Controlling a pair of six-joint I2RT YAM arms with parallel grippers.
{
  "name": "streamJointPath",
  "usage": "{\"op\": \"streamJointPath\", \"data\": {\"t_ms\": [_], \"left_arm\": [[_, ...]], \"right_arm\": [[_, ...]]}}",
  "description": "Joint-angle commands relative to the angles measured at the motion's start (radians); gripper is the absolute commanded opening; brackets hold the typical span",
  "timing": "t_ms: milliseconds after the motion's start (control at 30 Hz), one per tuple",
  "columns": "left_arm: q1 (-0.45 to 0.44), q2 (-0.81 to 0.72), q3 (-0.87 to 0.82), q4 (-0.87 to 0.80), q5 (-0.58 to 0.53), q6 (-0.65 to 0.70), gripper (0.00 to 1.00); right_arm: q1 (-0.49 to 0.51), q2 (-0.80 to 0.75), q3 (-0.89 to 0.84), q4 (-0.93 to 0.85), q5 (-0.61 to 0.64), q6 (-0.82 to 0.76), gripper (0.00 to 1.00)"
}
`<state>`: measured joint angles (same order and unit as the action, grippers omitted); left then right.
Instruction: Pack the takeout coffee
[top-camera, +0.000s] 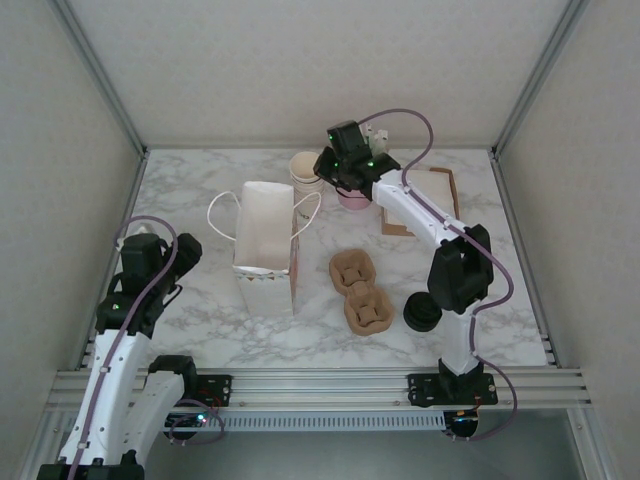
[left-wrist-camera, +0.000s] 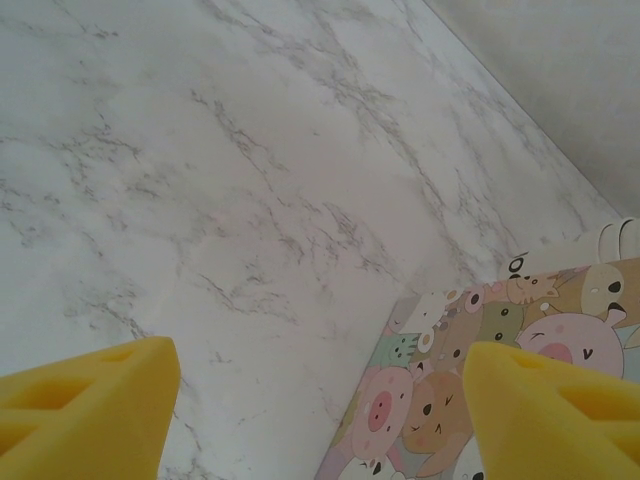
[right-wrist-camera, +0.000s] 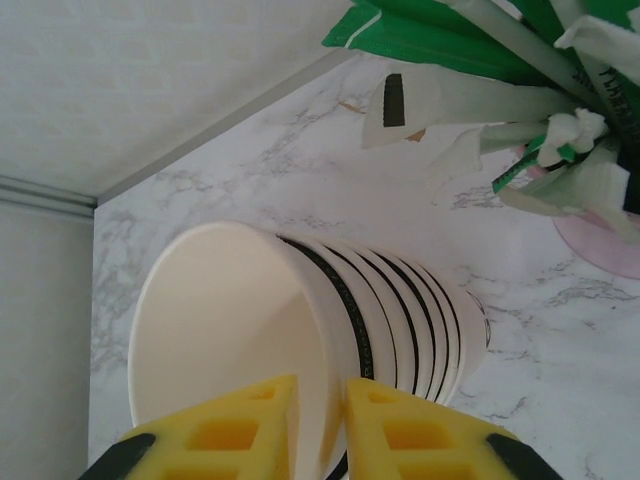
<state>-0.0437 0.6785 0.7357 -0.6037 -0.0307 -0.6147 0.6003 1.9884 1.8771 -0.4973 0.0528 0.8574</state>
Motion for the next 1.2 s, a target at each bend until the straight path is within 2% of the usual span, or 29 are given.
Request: {"op": "streamJointPath", "data": {"t_ms": [0,133,433,900,1000,1167], "left_arm": [[0.007,-0.015,-0.012,-0.015,0.000,-0.011,0.75],[0.008,-0.014,-0.012,-0.017,-0.005,-0.011,0.74],[0.006,-0.028,-0.012,-0.029,-0.024,-0.013,0.75],[0.007,-0.049,-0.013,-0.042,-0.058,-0.011,0.75],[0.007,-0.056,-0.017,-0.046,-0.070,-0.011,0.75],[0.007,-0.060,-0.021,-0.050,-0.087,-0.008,0.75]], "right_arm": [[0.006,0.021,0.040,-0.038,0.028,-0.005,0.20],[0.006,0.029,0.057,-0.058,0.038,-0.018,0.14],[0.009,0.059,0.110,-0.115,0.047,-0.028,0.18],[0.012,0.062,0.225,-0.189,0.043,-0.054,0.02],[0.013,0.068,0.286,-0.219,0.039,-0.069,0.00],[0.012,0.095,0.499,-0.350,0.043,-0.122,0.00]]}}
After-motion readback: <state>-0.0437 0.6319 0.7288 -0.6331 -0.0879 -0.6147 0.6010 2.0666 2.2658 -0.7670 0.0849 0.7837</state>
